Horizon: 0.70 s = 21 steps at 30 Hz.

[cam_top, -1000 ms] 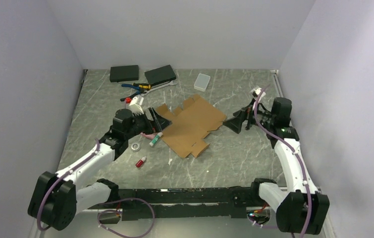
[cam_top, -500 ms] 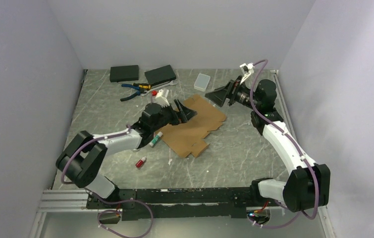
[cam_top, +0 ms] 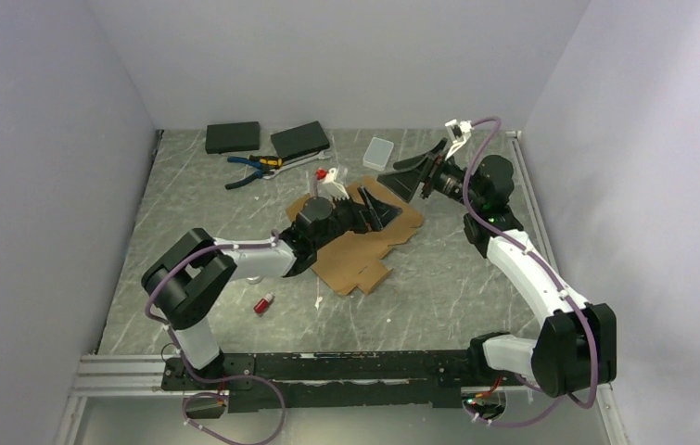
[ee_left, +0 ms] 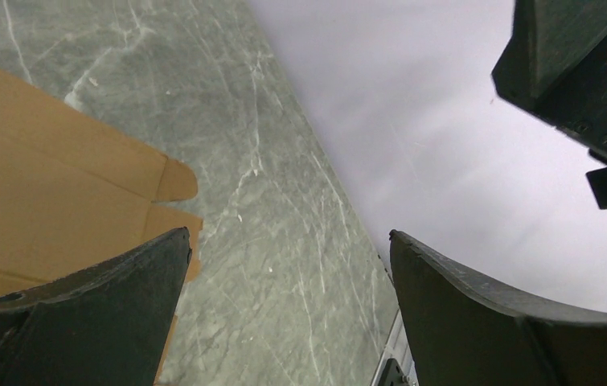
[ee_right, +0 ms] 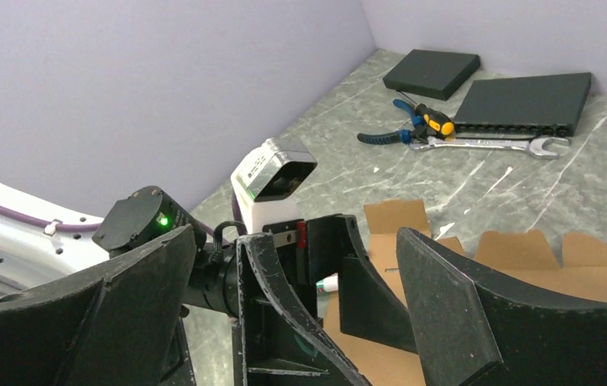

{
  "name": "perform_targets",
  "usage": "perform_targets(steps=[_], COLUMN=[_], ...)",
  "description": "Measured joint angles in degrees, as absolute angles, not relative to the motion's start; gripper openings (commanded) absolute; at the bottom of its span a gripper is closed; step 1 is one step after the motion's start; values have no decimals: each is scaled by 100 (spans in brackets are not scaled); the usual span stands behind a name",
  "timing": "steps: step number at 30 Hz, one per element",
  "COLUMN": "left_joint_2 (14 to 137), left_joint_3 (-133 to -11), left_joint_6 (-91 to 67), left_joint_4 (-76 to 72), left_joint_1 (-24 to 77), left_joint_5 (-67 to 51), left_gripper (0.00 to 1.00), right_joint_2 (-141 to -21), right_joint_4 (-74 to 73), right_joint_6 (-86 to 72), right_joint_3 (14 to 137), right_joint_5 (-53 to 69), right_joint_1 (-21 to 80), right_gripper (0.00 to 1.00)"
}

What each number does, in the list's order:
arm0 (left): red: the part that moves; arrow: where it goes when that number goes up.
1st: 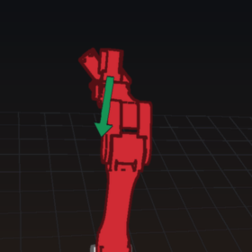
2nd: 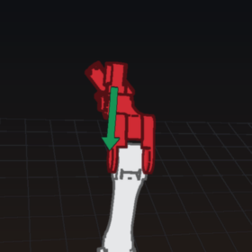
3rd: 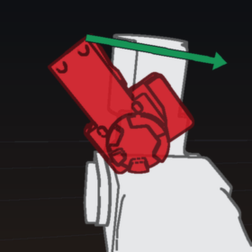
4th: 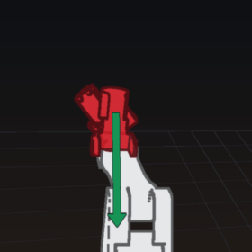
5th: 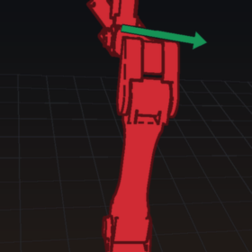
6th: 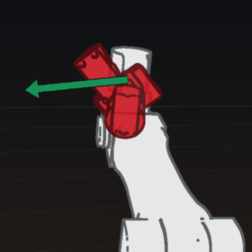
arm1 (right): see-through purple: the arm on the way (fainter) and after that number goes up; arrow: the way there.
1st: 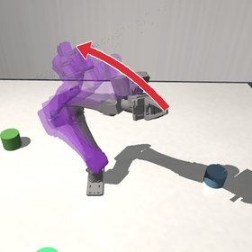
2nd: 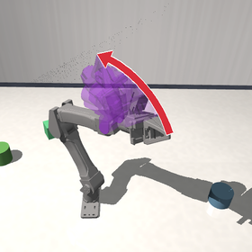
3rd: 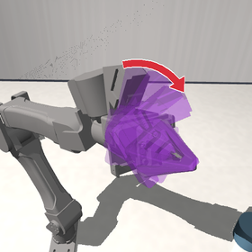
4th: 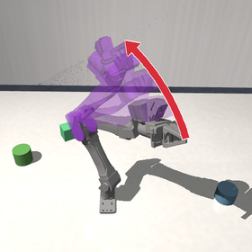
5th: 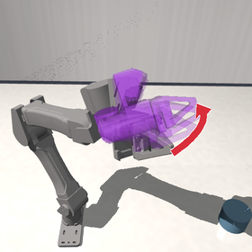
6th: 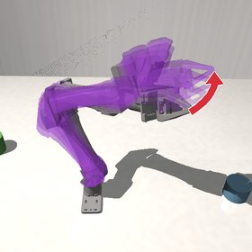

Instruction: Fold the paper box

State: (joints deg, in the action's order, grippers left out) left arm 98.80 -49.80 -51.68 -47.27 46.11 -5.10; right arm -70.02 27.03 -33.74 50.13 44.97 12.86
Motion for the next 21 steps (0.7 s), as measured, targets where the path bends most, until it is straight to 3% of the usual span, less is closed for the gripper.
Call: perform_targets(steps=[21], left_joint_2=[10055], left_joint_3=[-5636], left_joint_6=[-4574], left_joint_4=[-4694], left_joint_1=[4772], left_joint_5=[-1125], left_gripper=[100], right_joint_2=[-6919], right_joint_4=[2648], right_joint_6=[-3411], right_joint_3=[5083], right_joint_5=[4497], right_joint_1=[1280], right_gripper=[100])
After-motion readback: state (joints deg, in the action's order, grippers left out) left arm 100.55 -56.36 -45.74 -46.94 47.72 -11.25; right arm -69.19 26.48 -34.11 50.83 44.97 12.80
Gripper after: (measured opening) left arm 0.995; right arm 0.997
